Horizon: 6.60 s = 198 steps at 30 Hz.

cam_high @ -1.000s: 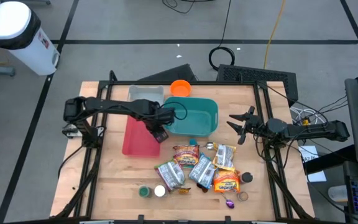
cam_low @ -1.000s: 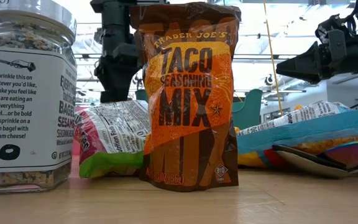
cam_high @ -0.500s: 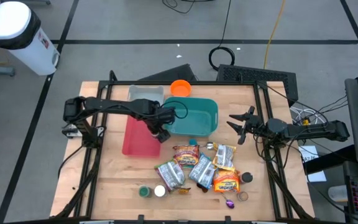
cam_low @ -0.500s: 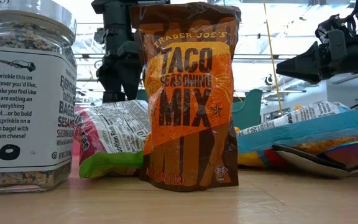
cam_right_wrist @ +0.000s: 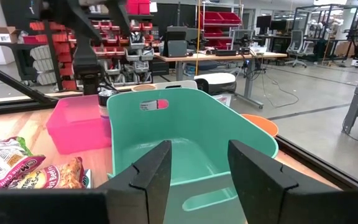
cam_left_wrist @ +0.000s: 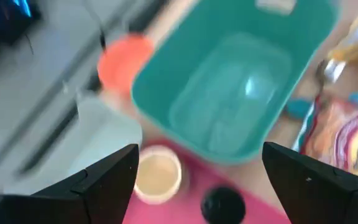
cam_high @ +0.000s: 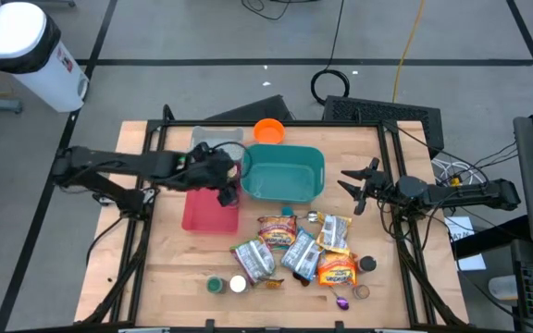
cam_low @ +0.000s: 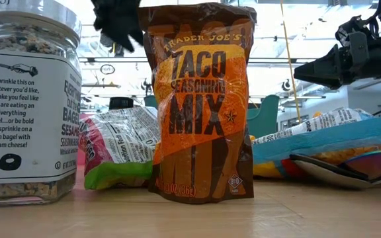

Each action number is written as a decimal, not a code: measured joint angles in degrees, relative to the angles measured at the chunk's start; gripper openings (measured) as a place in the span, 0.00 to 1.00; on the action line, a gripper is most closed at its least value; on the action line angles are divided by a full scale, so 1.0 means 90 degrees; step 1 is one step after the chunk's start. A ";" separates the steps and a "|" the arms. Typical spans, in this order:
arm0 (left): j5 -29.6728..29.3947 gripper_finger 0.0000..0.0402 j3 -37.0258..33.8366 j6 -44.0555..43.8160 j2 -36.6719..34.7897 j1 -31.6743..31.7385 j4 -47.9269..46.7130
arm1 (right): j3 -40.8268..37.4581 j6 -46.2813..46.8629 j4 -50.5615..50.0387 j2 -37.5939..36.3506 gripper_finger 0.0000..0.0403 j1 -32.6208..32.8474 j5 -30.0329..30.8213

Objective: Pick & Place Food Item
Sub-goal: Put the orange spice bottle into the red bin

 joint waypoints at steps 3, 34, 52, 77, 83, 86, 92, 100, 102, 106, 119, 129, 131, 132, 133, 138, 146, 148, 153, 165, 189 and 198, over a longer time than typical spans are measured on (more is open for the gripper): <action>-0.0144 0.86 -0.0696 0.0762 -0.0533 -0.0232 0.1239 | 0.0002 0.0000 0.0000 0.0001 0.37 0.0000 0.0000; 0.0467 0.86 -0.5031 0.3331 -0.4611 0.0865 0.6061 | 0.0002 0.0000 0.0002 0.0000 0.37 0.0002 0.0002; 0.0764 0.86 -0.5037 0.3471 -0.4601 0.1461 0.6839 | 0.0000 0.0000 0.1408 0.0002 0.37 0.0002 0.0000; 0.1635 0.85 -0.5034 0.3266 -0.4311 0.1461 0.6965 | 0.0000 0.0840 0.2917 0.0334 0.37 0.0002 -0.2719; 0.1634 0.86 -0.5034 0.3270 -0.3873 0.1461 0.7331 | 0.0000 0.0770 0.3794 0.1022 0.37 0.0172 -0.3992; 0.1635 0.86 -0.5034 0.3268 -0.3618 0.1461 0.7446 | 0.0000 0.0568 0.3969 0.1385 0.38 0.0379 -0.3971; 0.1635 0.85 -0.5034 0.3163 -0.3154 0.1461 0.7529 | 0.0000 0.0285 0.4639 0.1896 0.45 0.0503 -0.3951; 0.1635 0.87 -0.5034 0.2747 -0.2932 0.1456 0.7599 | 0.0000 0.0290 0.5197 0.2016 0.52 0.0503 -0.2585; 0.1632 0.87 -0.5034 0.2602 -0.2932 0.1454 0.7603 | 0.0000 0.0450 0.5311 0.2016 0.53 0.0500 -0.2414; 0.1637 0.87 -0.5034 0.2394 -0.2932 0.1454 0.7603 | 0.0201 0.1334 0.5435 0.2109 0.54 0.0586 -0.2909; 0.1672 0.86 -0.5034 0.2359 -0.2932 0.1437 0.7535 | 0.6090 0.1923 -0.4117 0.5133 0.75 0.3636 -0.0687; 0.1695 0.88 -0.5034 0.2389 -0.2935 0.1437 0.7538 | 0.8216 0.6978 -0.8983 0.6867 0.70 0.4348 -0.1799; 0.1695 0.87 -0.5034 0.2389 -0.2934 0.1437 0.7537 | 0.8172 0.7527 -0.9269 0.7031 0.69 0.4415 -0.2141; 0.1695 0.88 -0.5034 0.2389 -0.2935 0.1437 0.7531 | 0.8167 0.7736 -0.9433 0.7095 0.69 0.4422 -0.2232; 0.1695 0.88 -0.5034 0.2389 -0.2933 0.1437 0.7523 | 0.8167 0.7904 -0.9635 0.7160 0.69 0.4422 -0.2314; 0.1695 0.89 -0.5034 0.2303 -0.2932 0.1437 0.7379 | 0.8103 0.8287 -1.0113 0.7464 0.69 0.4451 -0.2308; 0.1700 0.88 -0.5034 0.2239 -0.2933 0.1432 0.7210 | 0.7609 0.8487 -0.9770 0.7736 0.69 0.4501 -0.2836; 0.1700 0.89 -0.5034 0.2240 -0.2935 0.1432 0.7206 | 0.7552 0.8481 -0.9605 0.7717 0.69 0.4505 -0.2843; 0.1700 0.90 -0.5034 0.2240 -0.2932 0.1437 0.7205 | 0.7536 0.8468 -0.9503 0.7627 0.69 0.4515 -0.2807; 0.1700 0.90 -0.5034 0.2044 -0.2935 0.1432 0.7205 | 0.7518 0.8526 -0.9328 0.7485 0.69 0.4677 -0.2751; 0.1698 0.90 -0.5034 0.1913 -0.2935 0.1437 0.7205 | 0.6795 0.8679 -0.8863 0.7485 0.48 0.4711 -0.3156; 0.1698 0.90 -0.5034 0.1915 -0.2935 0.1437 0.7205 | 0.6877 0.8479 -0.9230 0.7276 0.48 0.4711 -0.3042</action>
